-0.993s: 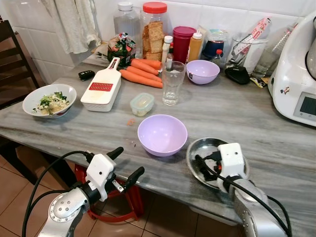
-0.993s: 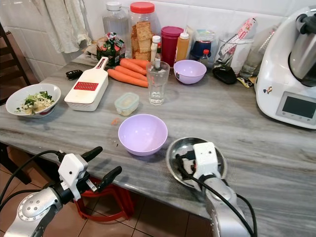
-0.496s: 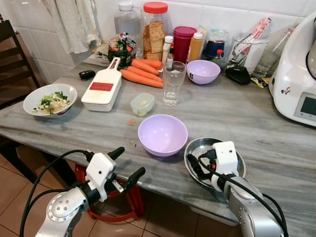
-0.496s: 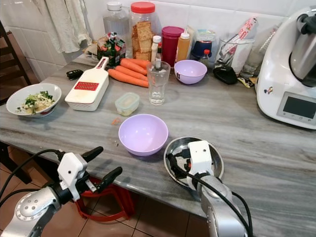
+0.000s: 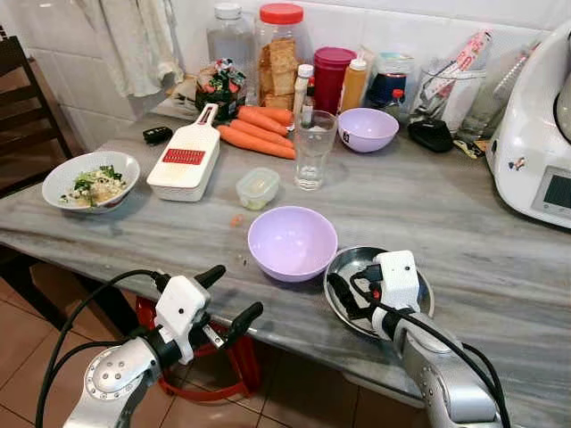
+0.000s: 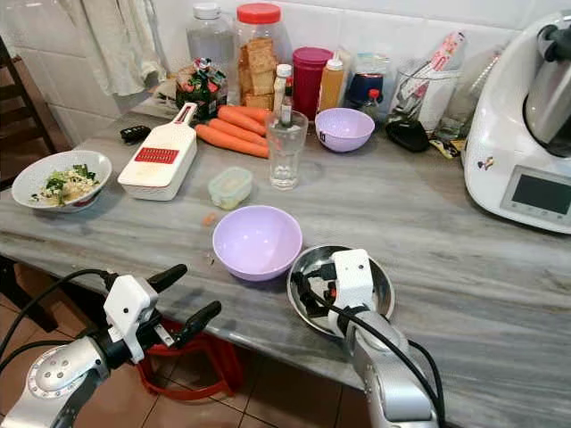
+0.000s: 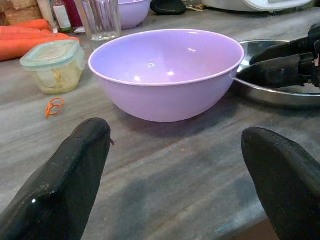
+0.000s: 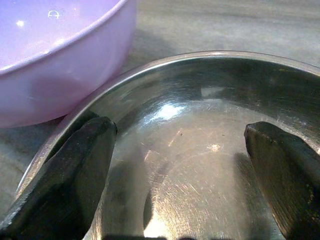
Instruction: Setting the table
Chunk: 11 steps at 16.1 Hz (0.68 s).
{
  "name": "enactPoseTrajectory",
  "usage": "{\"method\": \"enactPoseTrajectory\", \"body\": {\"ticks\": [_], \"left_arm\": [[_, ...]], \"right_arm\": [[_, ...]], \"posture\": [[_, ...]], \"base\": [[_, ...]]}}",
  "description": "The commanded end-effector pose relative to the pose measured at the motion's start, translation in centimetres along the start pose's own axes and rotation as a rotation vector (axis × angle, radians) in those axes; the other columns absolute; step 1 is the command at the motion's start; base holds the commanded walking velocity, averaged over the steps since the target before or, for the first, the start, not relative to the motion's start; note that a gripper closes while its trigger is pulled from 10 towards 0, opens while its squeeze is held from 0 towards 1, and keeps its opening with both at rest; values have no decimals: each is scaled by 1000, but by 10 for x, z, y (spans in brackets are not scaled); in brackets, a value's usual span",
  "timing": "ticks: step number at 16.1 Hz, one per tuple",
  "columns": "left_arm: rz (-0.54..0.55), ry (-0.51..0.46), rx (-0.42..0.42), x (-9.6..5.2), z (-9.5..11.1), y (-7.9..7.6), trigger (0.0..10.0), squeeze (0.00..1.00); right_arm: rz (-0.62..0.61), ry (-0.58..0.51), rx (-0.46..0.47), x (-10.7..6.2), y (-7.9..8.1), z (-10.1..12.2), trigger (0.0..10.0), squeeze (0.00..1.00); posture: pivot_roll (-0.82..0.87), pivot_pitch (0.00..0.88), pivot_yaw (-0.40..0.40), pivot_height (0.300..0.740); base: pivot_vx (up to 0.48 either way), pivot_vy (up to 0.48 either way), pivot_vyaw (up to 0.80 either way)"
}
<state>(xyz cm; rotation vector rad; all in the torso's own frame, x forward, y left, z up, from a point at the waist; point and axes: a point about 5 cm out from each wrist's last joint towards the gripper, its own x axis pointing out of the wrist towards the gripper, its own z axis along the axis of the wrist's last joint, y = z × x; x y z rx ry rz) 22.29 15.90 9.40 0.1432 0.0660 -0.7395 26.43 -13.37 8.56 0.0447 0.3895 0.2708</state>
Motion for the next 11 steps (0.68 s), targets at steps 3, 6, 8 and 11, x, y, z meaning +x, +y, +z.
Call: {"method": "enactPoseTrajectory", "body": {"ticks": [3,6,8,11], "left_arm": [[2,15,1,-4,-3,1,10000,0],[49,11,2,-7,-5,3,10000,0],[151,-13,-30,-9,-7,10,10000,0],[329,-45,-42,-12,-6,21,10000,0]], "right_arm": [[5,-61,9,-14,-3,7,10000,937],[7,-102,-25,-23,-5,12,10000,0],[-1,-213,-39,-29,-3,24,10000,0],[-88,-344,-44,-33,-4,41,10000,0]], "posture": [[12,0,-7,740],[6,0,-3,740],[2,0,0,740],[2,0,-3,740]], "base": [[0,0,0],[0,0,0],[0,0,0],[0,0,0]]}}
